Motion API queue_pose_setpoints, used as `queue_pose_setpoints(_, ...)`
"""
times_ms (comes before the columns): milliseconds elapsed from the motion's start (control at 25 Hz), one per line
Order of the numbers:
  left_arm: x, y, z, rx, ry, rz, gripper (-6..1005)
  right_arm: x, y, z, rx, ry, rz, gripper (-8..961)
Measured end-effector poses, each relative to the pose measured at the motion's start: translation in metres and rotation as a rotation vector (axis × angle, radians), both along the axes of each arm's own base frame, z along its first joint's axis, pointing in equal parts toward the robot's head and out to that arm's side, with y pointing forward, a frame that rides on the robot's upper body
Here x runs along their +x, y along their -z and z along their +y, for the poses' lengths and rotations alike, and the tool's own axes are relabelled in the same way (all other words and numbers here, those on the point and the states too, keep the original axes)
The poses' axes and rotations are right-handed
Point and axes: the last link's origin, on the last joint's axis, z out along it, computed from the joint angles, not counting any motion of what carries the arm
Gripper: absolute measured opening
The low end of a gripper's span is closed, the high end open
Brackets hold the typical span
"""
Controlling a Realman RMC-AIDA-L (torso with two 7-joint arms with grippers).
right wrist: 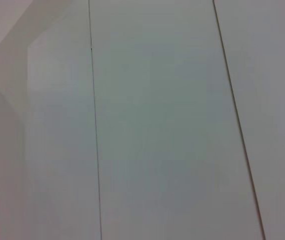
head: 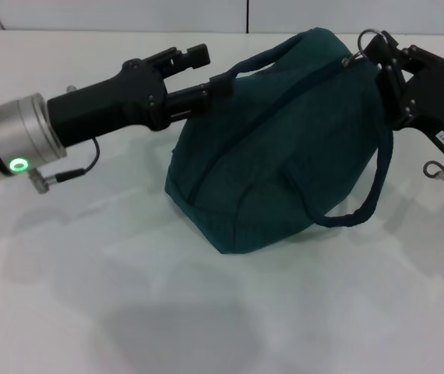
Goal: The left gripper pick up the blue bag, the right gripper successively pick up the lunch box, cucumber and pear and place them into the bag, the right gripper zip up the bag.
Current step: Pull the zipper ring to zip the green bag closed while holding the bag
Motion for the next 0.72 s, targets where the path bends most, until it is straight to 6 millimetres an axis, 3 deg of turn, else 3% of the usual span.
queue_pose_setpoints(440, 0.007, 0.009, 0.007, -0.070, 0.015, 0.116, 774, 0.000, -0.001, 0.001, 0.005, 0.000, 0.001, 7)
queue_pose_setpoints(720, 0.001, 0.013, 0.010, -0.005, 0.009, 0.148, 647, -0.002, -0.001, 0.002, 0.008, -0.004, 0.004, 7)
